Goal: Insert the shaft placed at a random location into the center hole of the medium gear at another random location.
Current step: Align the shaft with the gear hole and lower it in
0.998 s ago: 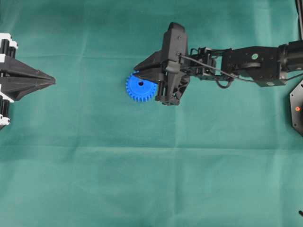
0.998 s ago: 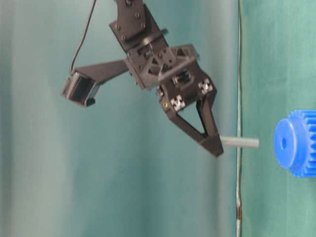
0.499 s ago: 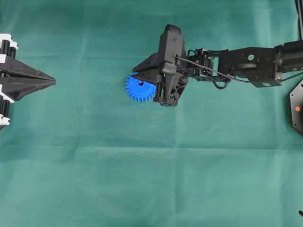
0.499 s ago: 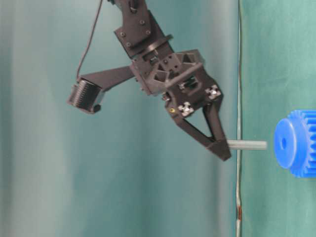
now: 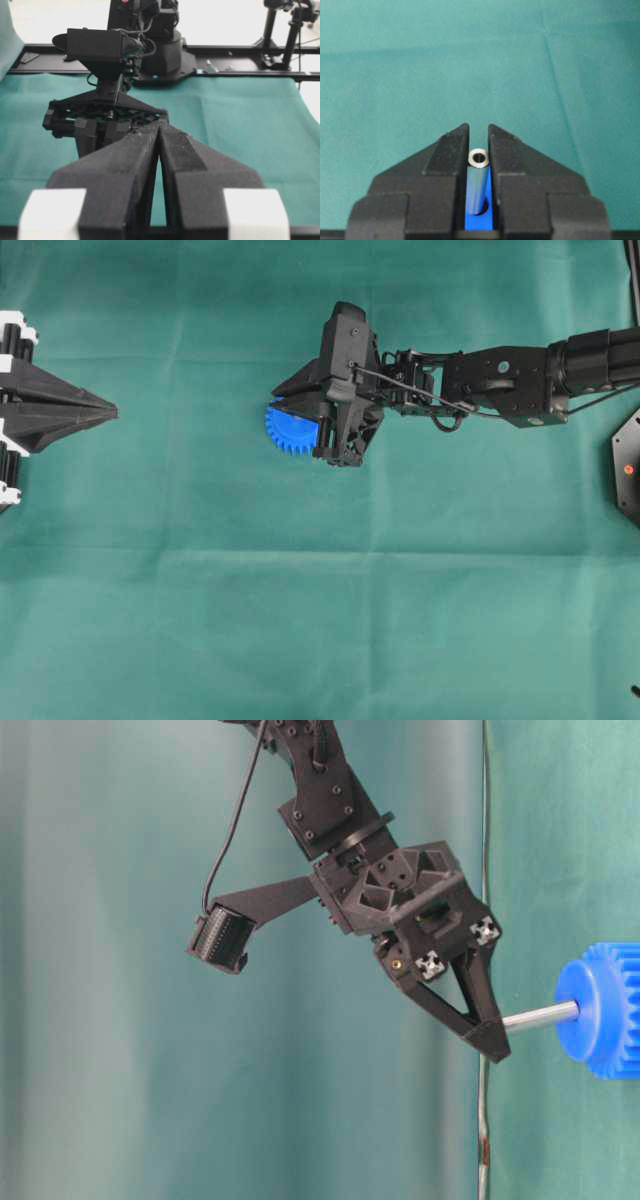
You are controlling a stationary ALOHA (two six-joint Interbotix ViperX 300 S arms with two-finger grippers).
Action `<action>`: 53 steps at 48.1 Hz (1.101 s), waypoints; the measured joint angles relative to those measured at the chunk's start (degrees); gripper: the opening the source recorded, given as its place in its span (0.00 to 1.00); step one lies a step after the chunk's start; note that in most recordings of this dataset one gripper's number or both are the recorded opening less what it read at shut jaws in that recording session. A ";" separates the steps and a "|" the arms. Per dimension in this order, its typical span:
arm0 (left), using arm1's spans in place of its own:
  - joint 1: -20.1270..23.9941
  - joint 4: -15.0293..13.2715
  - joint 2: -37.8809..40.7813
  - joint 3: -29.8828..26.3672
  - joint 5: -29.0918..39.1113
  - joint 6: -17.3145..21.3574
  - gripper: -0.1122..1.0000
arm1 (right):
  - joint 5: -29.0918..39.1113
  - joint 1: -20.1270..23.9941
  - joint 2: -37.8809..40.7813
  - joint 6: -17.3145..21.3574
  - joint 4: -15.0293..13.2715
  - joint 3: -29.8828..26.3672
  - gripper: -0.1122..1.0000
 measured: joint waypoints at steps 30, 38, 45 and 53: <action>0.00 0.00 0.00 0.00 -0.09 0.00 0.10 | 0.53 -0.18 -5.80 -2.64 -0.09 0.62 0.20; 0.00 0.00 0.00 0.00 -0.09 0.00 0.10 | 0.88 -0.26 -6.15 -2.90 -0.09 0.70 0.20; 0.00 0.09 0.00 0.00 0.00 0.00 0.10 | 1.05 -0.26 -5.71 -2.90 0.09 0.70 0.20; -0.09 0.00 0.00 0.00 -0.09 0.00 0.10 | 0.97 -0.26 -2.46 -2.99 0.97 0.79 0.20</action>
